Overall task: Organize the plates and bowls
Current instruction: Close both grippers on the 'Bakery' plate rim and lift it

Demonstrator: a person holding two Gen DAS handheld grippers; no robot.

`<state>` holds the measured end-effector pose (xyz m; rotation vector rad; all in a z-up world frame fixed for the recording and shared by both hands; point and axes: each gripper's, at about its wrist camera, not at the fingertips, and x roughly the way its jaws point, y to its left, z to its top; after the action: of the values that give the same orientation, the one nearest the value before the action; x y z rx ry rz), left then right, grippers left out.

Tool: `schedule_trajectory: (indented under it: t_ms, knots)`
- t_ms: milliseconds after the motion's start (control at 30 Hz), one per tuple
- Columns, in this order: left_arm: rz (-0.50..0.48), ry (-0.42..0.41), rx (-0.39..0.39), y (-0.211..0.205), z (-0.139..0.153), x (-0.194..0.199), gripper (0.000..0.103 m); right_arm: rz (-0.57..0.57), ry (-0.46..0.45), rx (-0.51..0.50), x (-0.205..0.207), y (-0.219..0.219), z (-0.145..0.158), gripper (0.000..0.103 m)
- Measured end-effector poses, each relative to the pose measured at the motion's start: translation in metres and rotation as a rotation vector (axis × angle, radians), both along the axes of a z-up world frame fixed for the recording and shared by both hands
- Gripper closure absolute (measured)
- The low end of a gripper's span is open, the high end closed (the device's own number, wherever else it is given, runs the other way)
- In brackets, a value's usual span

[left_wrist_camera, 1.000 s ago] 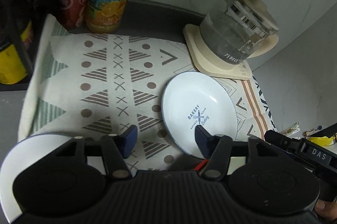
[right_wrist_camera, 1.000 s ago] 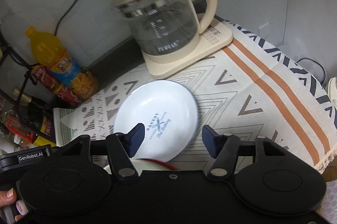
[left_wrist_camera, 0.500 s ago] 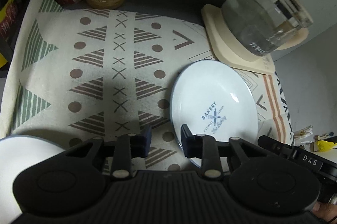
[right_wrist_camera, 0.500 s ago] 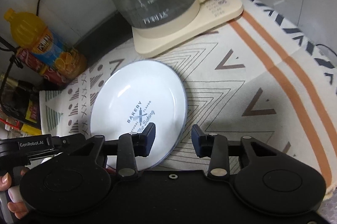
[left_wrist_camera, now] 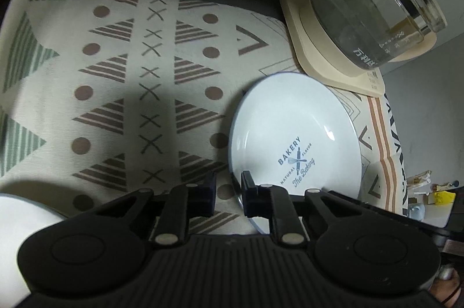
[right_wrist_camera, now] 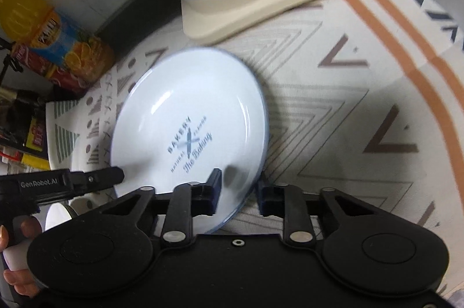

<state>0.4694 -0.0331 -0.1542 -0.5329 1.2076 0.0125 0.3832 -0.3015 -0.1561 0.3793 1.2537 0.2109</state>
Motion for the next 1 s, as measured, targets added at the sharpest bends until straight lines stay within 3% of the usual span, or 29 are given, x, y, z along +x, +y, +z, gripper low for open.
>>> schedule_trajectory:
  t_ms: [133,500,1000]
  knots:
    - [-0.017,0.005,-0.007,-0.004,-0.004,0.005,0.095,0.01,-0.018,0.005,-0.001,-0.003,-0.001,0.087]
    - [-0.039,-0.089,0.026,-0.005,0.023,0.003,0.095,0.0,-0.106,0.009,-0.001,-0.005,0.025,0.09]
    - [-0.043,-0.208,0.008,0.002,0.072,-0.005,0.094,-0.017,-0.25,0.001,-0.006,0.002,0.085,0.089]
